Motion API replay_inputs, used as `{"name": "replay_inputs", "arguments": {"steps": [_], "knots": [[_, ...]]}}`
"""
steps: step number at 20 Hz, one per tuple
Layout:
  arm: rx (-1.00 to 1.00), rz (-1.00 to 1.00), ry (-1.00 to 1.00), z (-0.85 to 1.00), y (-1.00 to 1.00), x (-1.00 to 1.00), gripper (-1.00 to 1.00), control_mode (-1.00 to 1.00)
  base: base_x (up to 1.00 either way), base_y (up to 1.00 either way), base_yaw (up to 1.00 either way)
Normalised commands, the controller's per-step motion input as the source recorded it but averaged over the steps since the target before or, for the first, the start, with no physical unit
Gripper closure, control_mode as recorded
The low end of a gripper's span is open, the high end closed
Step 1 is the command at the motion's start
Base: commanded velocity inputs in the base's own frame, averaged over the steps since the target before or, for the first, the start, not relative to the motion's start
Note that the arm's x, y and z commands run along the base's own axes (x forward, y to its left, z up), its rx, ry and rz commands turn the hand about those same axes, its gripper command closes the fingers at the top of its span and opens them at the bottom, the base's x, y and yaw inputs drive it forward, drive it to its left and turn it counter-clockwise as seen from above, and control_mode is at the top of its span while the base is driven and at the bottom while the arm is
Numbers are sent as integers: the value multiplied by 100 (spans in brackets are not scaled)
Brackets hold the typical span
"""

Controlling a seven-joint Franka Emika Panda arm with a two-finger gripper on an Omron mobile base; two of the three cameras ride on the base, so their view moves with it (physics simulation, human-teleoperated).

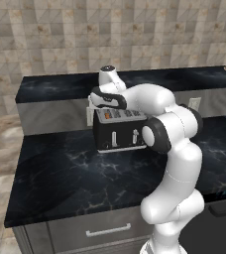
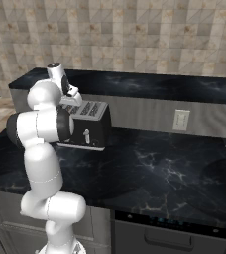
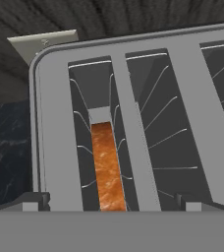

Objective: Start the toaster. Once the lever pops up, take the bread to the plate on the dining counter.

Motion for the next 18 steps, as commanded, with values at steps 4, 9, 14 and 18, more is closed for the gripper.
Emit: {"name": "replay_inputs", "arguments": {"steps": [4,9,14,18], "knots": [[0,0,0,0,0,0,-100,-100,0,0,0],[0,0,0,0,0,0,-100,-100,0,0,0],[0,0,0,0,0,0,-100,-100,0,0,0],[0,0,0,0,0,0,-100,-100,0,0,0]]}}
